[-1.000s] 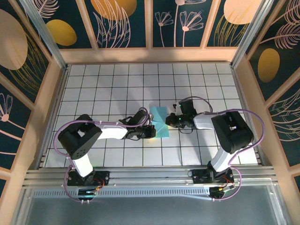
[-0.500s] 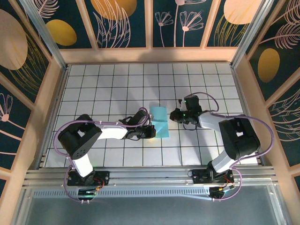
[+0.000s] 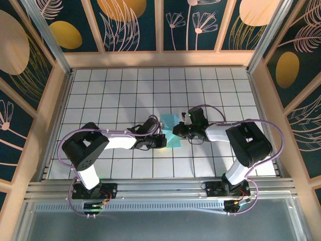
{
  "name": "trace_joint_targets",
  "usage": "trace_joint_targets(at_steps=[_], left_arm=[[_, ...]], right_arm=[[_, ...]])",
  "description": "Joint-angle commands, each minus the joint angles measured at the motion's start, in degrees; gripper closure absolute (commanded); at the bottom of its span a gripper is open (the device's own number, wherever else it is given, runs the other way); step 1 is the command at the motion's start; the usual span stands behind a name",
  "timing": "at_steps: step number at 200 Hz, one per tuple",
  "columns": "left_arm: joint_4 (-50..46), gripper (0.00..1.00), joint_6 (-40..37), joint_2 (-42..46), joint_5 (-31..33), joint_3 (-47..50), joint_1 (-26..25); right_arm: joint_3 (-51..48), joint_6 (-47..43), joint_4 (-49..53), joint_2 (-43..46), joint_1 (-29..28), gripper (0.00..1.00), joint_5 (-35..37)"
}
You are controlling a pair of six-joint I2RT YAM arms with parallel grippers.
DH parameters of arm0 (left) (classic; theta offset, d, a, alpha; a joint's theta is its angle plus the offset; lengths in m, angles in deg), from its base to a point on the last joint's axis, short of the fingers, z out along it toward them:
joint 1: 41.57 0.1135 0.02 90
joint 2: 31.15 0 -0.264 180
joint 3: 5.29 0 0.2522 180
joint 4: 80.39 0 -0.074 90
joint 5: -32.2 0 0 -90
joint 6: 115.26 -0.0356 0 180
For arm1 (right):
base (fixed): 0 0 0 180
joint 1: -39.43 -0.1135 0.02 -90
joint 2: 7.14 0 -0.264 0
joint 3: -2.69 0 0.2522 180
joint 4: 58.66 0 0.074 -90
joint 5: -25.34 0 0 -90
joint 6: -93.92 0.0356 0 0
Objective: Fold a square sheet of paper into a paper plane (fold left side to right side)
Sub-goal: Fold the triangle a second time at the center of the table.
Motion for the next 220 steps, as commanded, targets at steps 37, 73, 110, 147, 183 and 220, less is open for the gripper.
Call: trace_joint_targets(at_steps=[37,73,110,147,183,220], left_arm=[[-6.4,1.0,-0.3,-0.1,-0.4,-1.2,0.2],[-6.6,1.0,-0.5,1.8,-1.4,-4.3,0.4],[-3.6,1.0,0.1,0.9,-4.3,-5.6,2.1],[-3.4,1.0,-1.1,-2.1,-6.2,-8.5,2.3],[-3.7,1.0,-2.1,-4.4,-6.8,-10.0,2.3],[-2.9,1.0,-1.9,-6.2,-6.9,-10.0,2.3]], right_arm=[[1.8,-2.1,5.5,-3.2,-0.4,1.0,4.6],[0.9,-2.3,6.9,-3.8,-0.4,1.0,5.0],[0.5,-2.2,7.4,-3.7,-0.4,1.0,5.2],[0.2,-2.0,7.2,-3.8,-0.5,1.0,5.0],[0.1,-1.5,6.6,-4.2,-0.6,1.0,4.8],[0.1,-1.4,7.1,-4.5,-0.9,1.0,5.2]])
